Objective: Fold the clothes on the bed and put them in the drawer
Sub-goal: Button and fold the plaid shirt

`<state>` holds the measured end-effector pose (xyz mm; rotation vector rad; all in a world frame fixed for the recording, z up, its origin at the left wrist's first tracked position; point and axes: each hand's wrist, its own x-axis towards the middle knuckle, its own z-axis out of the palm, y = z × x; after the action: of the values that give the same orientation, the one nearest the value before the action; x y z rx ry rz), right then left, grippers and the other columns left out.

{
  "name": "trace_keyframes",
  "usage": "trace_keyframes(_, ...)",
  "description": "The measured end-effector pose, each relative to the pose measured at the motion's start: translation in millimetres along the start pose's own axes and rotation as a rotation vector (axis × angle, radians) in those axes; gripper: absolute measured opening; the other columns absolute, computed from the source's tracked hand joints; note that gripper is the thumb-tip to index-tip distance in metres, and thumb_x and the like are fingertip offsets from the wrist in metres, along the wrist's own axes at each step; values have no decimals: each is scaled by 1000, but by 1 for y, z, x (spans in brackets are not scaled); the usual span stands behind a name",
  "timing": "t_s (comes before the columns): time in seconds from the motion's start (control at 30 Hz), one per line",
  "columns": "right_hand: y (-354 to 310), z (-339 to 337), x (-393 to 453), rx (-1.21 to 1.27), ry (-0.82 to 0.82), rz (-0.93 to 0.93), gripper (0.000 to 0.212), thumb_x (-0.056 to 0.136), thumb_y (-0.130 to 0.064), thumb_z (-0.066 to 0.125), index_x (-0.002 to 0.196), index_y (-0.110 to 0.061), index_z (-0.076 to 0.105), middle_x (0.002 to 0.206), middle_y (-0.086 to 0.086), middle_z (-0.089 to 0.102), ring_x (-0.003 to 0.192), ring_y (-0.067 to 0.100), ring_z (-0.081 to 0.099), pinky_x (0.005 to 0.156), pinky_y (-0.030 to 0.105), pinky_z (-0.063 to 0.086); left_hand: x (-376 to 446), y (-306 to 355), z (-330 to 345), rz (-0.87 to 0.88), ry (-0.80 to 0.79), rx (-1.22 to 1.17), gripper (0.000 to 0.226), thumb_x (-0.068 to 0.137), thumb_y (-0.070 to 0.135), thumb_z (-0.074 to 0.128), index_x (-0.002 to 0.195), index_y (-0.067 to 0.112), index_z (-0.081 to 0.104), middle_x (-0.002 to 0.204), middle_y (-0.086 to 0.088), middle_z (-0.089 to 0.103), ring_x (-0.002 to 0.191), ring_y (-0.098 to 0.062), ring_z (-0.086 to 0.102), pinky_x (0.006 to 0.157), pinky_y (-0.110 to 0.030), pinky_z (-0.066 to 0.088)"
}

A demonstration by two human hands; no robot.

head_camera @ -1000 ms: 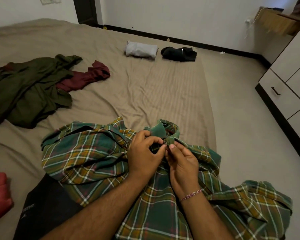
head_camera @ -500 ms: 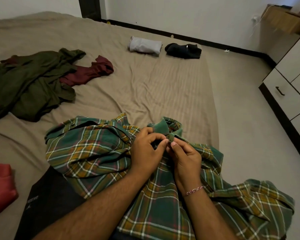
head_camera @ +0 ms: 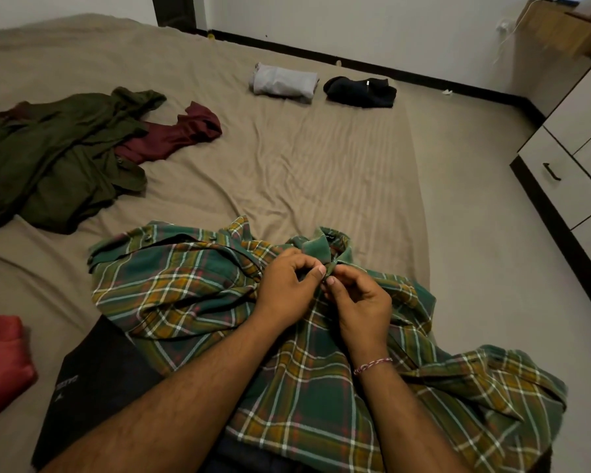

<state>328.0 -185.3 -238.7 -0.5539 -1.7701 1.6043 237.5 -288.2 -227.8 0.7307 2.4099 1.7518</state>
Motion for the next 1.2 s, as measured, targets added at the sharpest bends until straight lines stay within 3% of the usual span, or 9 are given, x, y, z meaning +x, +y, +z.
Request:
trace_keyframes(0.1,1,0,0,-97,4,-51,25,88,4,76,102,-17,77,98,-5,77,94,9,73,83,20,56,1,-2,-1,-4,-56,38,13,96,19,71,85,19,77,84,7,59,79,-4,59,72,-20,45)
trace_keyframes(0.33,4,3,-3,-370,20,-216,23,88,-1,74,102,-18,78,98,-10,73,89,3,70,79,17,55,-1,-3,-1,13,-98,136,11,89,32,78,85,22,76,82,10,56,75,-2,56,66,-20,42)
trace_keyframes(0.53,6,5,-3,-344,51,-160,19,84,-6,81,99,-17,79,94,-9,75,84,3,71,76,19,58,4,-5,2,-43,-44,172,10,91,22,75,84,18,80,80,10,58,75,-4,58,68,-22,44)
trace_keyframes(0.67,7,5,-1,-258,55,-69,19,84,-6,83,100,-15,79,94,-8,77,83,7,74,78,24,60,4,-4,3,-68,-29,65,11,91,17,76,81,18,78,82,9,59,81,-5,59,75,-21,46)
trace_keyframes(0.83,1,5,-2,-143,68,-20,19,84,-1,82,100,-11,80,91,-4,78,81,9,74,75,18,57,4,-2,0,-60,-57,-45,13,93,14,74,80,18,76,84,11,57,81,4,56,75,-9,41)
trace_keyframes(1.0,1,3,-2,-166,64,-17,19,83,-4,83,100,-13,81,88,-8,79,80,7,75,75,19,58,3,1,2,-47,-94,41,19,94,17,71,77,24,67,89,9,55,82,1,55,72,-8,39)
trace_keyframes(1.2,5,1,-2,-474,-3,-218,22,82,-8,82,102,-16,82,95,-8,78,85,-1,71,80,18,57,2,-1,3,9,-90,250,25,87,18,63,71,30,48,84,6,50,78,-11,51,69,-30,41)
